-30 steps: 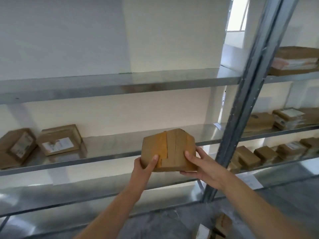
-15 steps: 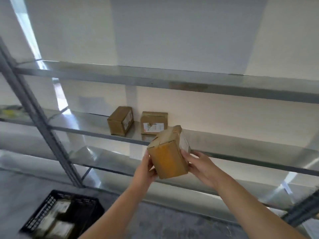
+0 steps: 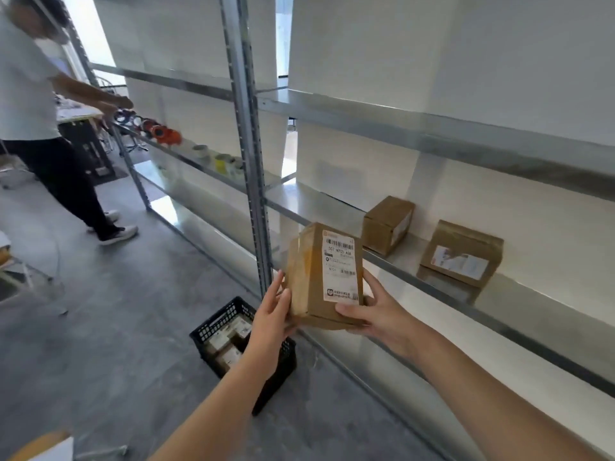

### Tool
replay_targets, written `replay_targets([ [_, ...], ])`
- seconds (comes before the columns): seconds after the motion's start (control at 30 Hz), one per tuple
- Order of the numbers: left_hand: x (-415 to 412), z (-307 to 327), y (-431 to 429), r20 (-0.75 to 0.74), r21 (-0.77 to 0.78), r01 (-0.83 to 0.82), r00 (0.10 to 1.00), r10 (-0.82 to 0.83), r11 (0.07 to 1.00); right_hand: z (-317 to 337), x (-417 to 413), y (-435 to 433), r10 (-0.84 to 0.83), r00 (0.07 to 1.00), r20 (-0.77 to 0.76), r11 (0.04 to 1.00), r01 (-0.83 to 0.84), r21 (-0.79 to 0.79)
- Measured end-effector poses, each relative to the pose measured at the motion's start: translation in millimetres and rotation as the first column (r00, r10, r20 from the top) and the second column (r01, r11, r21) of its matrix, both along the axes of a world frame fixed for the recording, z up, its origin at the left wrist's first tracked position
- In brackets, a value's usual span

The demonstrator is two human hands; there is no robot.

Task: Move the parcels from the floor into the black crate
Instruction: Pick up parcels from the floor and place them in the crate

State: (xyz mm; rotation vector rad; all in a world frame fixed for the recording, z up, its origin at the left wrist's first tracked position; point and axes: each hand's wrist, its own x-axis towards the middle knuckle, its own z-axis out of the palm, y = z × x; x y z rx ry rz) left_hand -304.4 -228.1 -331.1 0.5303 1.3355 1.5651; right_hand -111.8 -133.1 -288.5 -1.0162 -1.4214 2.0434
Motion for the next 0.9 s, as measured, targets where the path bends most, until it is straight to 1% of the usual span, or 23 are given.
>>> replay_targets([
  [0.13,-33,-1,5,-0.195,-0.057,-0.164,0.969,0.150,0.985,-2,-44,29,0.157,0.987,0.041,0.986,-0.158,0.043],
  [0.2,-43,3,15,-0.221,-0.103,-0.217,0.957,0.190,0.971,0,-65,49,0.219,0.975,0.038,0.975,-0.220,0.034],
  [0.27,-49,6,24,-0.174,-0.132,-0.247,0.959,0.223,0.960,2,-84,70,0.278,0.960,0.023,0.960,-0.279,0.027],
  [0.4,-60,14,36,-0.047,-0.115,-0.289,0.957,0.285,0.950,4,-121,112,0.385,0.923,0.003,0.923,-0.385,0.028],
  [0.5,-67,17,46,-0.028,-0.114,-0.340,0.940,0.339,0.934,2,-144,135,0.438,0.899,-0.009,0.899,-0.438,0.005],
  [0.63,-72,21,68,-0.011,-0.119,-0.423,0.905,0.425,0.898,-5,-164,162,0.498,0.867,-0.008,0.867,-0.497,0.039],
  [0.73,-70,17,80,0.004,-0.128,-0.440,0.896,0.444,0.889,-15,-171,178,0.533,0.846,0.009,0.846,-0.533,0.026],
  [0.8,-71,11,85,-0.016,-0.135,-0.450,0.892,0.452,0.883,-22,-178,185,0.549,0.835,0.016,0.835,-0.550,0.019],
  [0.9,-84,0,94,-0.007,-0.143,-0.463,0.884,0.467,0.875,-30,-192,195,0.556,0.830,0.043,0.830,-0.557,0.033],
])
